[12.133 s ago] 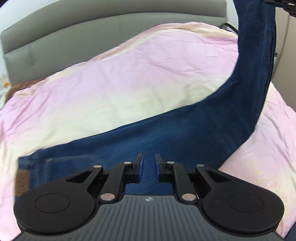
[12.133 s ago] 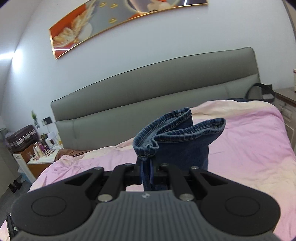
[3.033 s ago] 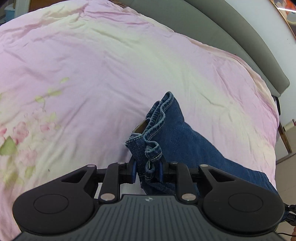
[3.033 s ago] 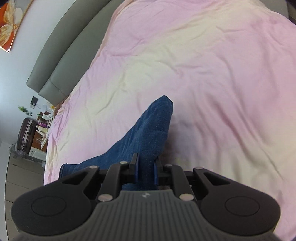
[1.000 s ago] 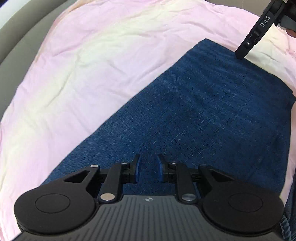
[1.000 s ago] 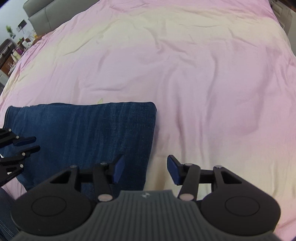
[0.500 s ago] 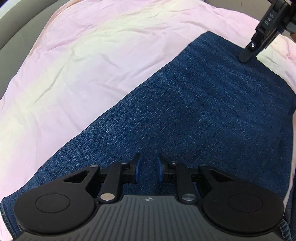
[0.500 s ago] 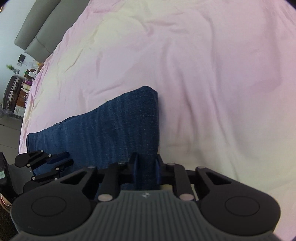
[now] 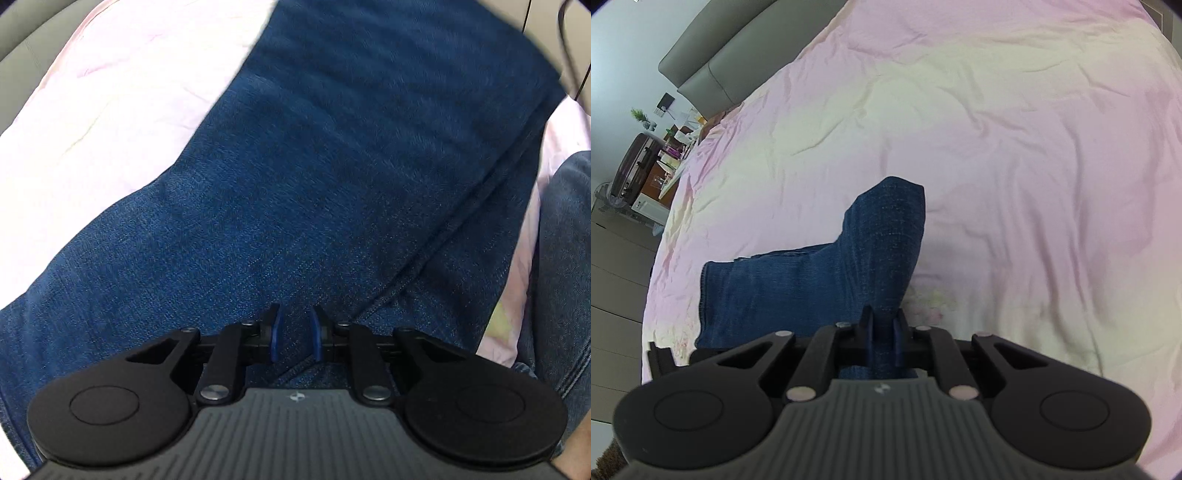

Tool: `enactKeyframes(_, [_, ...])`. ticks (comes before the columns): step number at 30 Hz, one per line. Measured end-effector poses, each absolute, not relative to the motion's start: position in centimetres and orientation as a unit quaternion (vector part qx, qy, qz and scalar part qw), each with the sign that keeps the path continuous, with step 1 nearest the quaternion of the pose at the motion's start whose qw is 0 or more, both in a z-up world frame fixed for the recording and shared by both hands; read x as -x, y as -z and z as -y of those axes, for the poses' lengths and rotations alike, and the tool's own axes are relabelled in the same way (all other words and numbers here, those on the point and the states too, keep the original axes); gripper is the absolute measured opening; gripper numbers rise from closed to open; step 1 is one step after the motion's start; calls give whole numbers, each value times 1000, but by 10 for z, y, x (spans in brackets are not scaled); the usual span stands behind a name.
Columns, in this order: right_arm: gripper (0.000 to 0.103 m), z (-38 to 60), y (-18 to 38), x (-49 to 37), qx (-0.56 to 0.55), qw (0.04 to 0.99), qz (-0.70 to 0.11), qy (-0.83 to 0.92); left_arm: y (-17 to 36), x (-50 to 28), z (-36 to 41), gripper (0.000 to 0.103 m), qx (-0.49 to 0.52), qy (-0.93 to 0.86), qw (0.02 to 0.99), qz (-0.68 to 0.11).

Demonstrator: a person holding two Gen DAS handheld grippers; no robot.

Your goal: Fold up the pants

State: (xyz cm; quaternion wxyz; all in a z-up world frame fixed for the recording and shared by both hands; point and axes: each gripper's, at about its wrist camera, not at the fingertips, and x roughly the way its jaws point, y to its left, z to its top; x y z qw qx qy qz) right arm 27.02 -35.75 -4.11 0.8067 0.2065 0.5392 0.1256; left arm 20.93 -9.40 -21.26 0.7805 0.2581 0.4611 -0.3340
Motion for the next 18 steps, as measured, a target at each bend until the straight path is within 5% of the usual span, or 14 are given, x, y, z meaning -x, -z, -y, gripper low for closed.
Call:
enactKeyframes(7, [5, 296, -22, -280, -202, 817, -520, -145, 176, -204, 66, 17, -230, 329, 805, -437])
enactKeyframes(18, [5, 116, -43, -317, -152, 809, -527, -211, 115, -242, -123, 20, -91, 222, 866, -438])
